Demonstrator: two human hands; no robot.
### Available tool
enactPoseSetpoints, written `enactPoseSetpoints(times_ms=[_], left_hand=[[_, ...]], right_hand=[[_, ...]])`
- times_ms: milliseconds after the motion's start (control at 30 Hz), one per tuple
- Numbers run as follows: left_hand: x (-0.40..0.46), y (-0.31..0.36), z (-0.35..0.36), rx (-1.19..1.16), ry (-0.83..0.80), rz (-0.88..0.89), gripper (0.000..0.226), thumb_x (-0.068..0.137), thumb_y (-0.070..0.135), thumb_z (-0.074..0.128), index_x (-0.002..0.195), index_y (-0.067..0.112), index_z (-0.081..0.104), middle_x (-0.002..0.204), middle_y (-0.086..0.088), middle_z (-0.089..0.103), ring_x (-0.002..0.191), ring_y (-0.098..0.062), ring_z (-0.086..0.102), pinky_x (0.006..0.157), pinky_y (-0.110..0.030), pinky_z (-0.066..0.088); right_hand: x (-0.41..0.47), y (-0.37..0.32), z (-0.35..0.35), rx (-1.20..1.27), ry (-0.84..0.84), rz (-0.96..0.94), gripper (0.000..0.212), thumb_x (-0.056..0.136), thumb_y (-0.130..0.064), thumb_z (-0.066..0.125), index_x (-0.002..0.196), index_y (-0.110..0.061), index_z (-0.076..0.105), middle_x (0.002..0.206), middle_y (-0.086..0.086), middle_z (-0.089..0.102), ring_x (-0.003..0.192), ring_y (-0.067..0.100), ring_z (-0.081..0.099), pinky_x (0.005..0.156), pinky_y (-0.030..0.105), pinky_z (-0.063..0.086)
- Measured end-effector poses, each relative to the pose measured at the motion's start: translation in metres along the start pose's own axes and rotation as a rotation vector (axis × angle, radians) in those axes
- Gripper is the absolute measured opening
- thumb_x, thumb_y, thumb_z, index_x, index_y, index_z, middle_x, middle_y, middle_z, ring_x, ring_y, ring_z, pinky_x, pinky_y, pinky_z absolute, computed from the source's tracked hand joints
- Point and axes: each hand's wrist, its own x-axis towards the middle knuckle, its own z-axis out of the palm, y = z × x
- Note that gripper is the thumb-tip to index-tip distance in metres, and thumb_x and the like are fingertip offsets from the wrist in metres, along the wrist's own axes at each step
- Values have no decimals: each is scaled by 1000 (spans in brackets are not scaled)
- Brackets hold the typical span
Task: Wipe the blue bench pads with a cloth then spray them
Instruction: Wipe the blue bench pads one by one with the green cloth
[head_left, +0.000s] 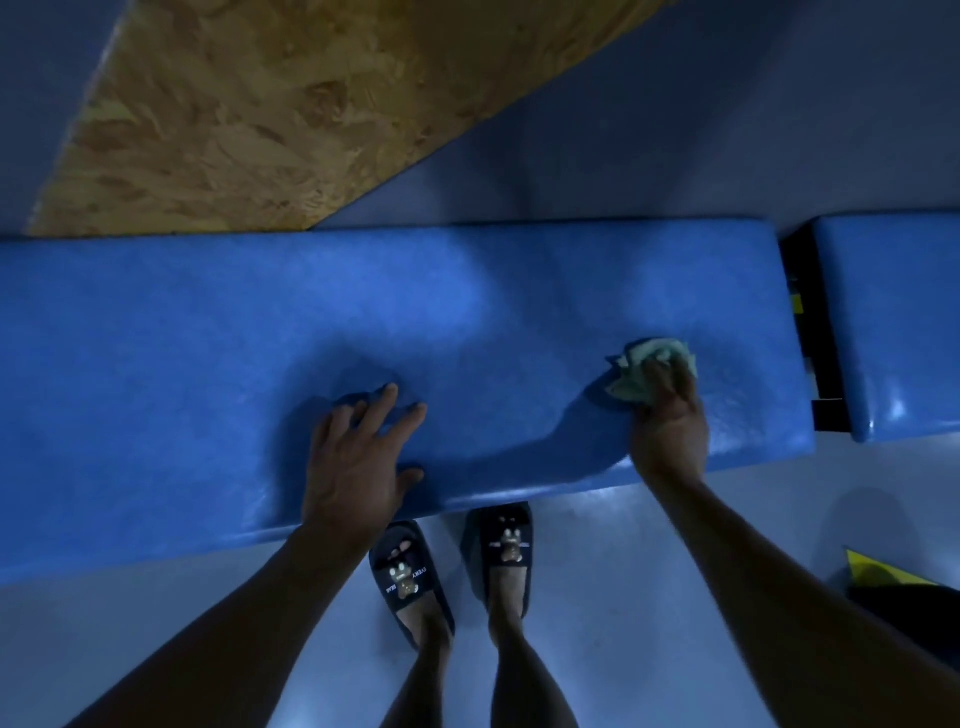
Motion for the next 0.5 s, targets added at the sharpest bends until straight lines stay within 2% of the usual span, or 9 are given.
enactPoseSetpoints(times_ms=[67, 100, 167, 233, 300, 367, 433, 500], left_hand=[[-1, 1, -2, -11, -6, 0, 78, 64, 44, 87, 134, 32, 56, 147, -4, 50, 112, -35, 54, 95, -49, 47], [-1, 2, -3, -14, -5, -2, 78, 64, 45, 86, 135, 32, 56, 147, -4, 50, 111, -34, 54, 94, -48, 47], [0, 1, -5, -9, -4, -2, 77, 64, 46, 86, 134, 32, 57, 147, -3, 50, 109, -32, 54, 92, -46, 47], [1, -2, -5, -8, -5, -9, 74, 62, 45, 87, 130, 32, 60, 146, -2, 50, 108, -31, 54, 89, -45, 47], [0, -8, -2, -24, 21, -4, 66, 67, 48, 83, 127, 31, 62, 147, -2, 50, 107, -31, 55, 89, -44, 46], [-3, -11, 2, -47, 66, 30, 60, 77, 56, 70, 130, 30, 61, 147, -3, 50, 107, -32, 54, 90, -45, 44], [-3, -11, 1, -53, 80, 31, 62, 75, 58, 67, 131, 31, 61, 146, -1, 51, 106, -32, 54, 91, -44, 43], [0, -8, -2, -37, 78, 23, 65, 68, 53, 76, 128, 32, 62, 142, 1, 55, 104, -32, 56, 90, -44, 42]], right_hand=[[-19, -36, 19, 16, 55, 30, 67, 75, 0, 50, 139, -17, 56, 156, 16, 34, 141, 41, 34, 109, 51, 40], [-34, -60, 30, 6, 72, -21, 68, 73, 1, 49, 139, -14, 55, 154, 18, 36, 141, 43, 32, 109, 53, 39], [-69, -105, 51, -57, 84, -304, 62, 72, -6, 48, 133, -11, 55, 146, 18, 45, 137, 42, 36, 109, 54, 37], [-99, -131, 62, -81, -53, -610, 52, 84, -13, 50, 135, -12, 56, 145, 15, 48, 137, 41, 39, 112, 52, 35], [-89, -124, 58, -144, -175, -856, 49, 90, -18, 47, 138, -15, 56, 148, 12, 48, 135, 40, 44, 110, 49, 40], [-50, -95, 44, -228, -222, -1044, 52, 88, -15, 43, 138, -21, 57, 148, 10, 49, 131, 34, 50, 106, 44, 45], [-2, -62, 27, -187, -192, -1005, 53, 87, -12, 47, 137, -27, 57, 149, 10, 47, 131, 34, 50, 107, 46, 45], [32, -35, 5, -99, -179, -656, 54, 88, -11, 51, 139, -29, 54, 155, 7, 39, 134, 35, 46, 105, 48, 46]])
